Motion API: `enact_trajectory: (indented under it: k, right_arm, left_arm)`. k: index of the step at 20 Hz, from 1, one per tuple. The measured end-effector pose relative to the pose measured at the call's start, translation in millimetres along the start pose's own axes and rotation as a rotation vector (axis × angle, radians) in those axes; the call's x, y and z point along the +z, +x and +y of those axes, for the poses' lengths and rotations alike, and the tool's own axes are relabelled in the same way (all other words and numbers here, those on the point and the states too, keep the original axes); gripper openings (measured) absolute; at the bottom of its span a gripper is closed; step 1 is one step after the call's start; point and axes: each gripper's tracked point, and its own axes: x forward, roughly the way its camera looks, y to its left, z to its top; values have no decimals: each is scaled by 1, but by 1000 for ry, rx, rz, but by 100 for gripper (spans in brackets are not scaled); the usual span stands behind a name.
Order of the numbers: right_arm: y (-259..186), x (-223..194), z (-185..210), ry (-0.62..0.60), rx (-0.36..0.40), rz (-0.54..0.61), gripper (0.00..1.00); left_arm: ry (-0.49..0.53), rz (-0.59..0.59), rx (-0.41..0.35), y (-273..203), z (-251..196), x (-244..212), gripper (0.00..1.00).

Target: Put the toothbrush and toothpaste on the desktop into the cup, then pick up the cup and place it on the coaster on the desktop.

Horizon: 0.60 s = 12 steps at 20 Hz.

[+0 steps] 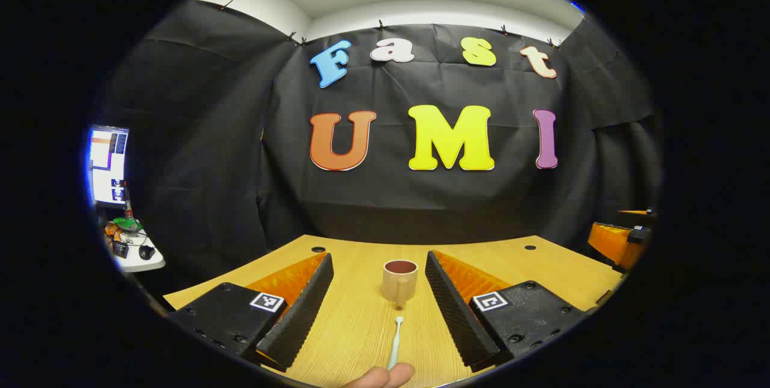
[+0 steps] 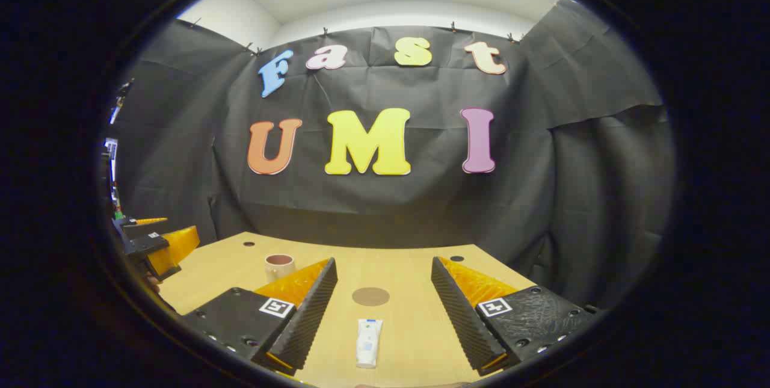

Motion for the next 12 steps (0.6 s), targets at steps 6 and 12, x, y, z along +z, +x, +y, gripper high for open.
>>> enact_trajectory:
  k: [6,12]
  right_arm:
    - [-21,2,-23,-10,-40,-26,95]
    - [-26,14,-33,36,-58,-60,95]
  left_arm:
    - [4,-8,-39,-18,-20,0,98]
    - [13,-28,-54,-23,-24,12,98]
